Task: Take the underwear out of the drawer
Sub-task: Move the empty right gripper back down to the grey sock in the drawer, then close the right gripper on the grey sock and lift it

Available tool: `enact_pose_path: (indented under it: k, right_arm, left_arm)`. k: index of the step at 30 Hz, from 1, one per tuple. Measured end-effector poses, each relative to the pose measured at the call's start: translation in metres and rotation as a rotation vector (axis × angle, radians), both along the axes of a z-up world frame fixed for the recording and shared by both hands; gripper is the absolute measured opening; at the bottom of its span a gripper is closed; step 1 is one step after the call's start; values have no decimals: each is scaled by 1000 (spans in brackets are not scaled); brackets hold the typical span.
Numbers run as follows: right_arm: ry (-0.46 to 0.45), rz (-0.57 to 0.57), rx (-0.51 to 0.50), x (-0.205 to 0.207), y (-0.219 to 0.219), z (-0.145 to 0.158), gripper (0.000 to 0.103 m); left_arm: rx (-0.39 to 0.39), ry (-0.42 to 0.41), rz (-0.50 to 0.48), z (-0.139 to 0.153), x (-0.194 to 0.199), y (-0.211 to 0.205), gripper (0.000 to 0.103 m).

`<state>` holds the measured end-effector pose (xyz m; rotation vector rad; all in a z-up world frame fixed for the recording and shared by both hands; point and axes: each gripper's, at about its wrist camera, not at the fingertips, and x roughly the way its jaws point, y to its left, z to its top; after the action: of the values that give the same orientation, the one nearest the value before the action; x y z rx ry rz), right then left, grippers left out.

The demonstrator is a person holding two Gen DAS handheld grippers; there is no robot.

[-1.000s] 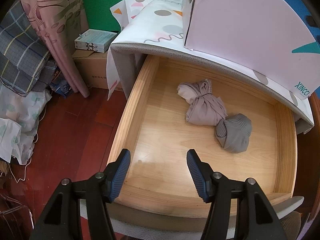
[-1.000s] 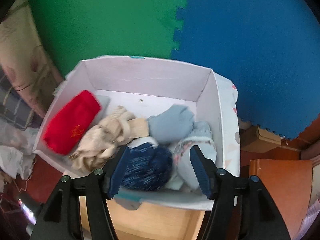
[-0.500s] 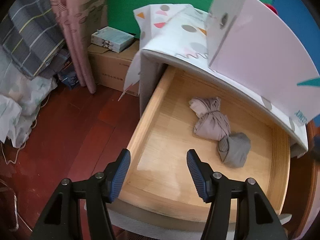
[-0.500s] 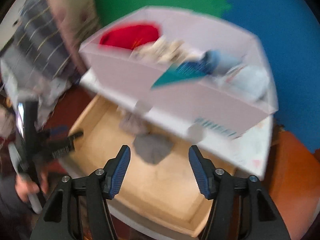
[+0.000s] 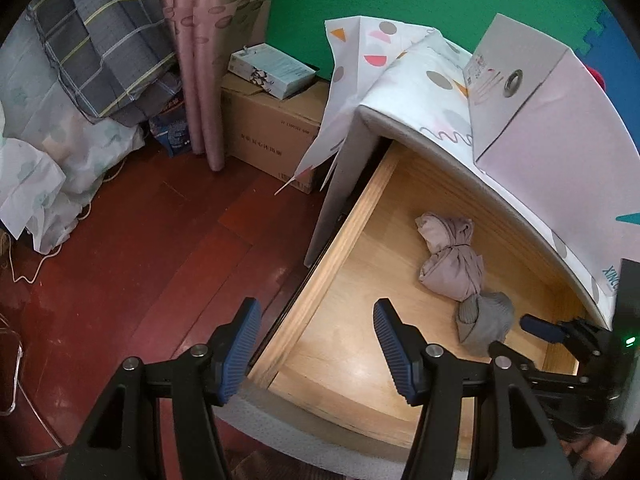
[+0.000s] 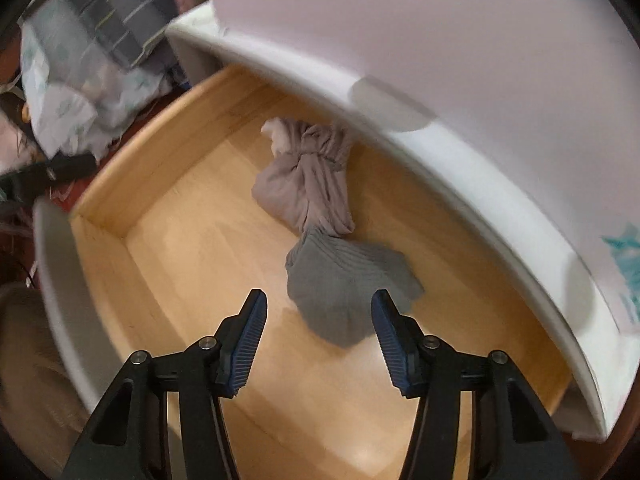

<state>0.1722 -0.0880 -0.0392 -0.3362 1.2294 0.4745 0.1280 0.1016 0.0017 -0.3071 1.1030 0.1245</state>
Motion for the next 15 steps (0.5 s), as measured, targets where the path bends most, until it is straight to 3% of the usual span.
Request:
enact_pose_path:
  k: [7,15]
  right_arm:
    - [-12,109,-86,6,21,-32,51]
    - [47,81,-90,12,20,-48,46]
  left_arm:
    - [11,6,-22,-2,3,-5,60]
    - [8,18,-28,-3,5,-6,60]
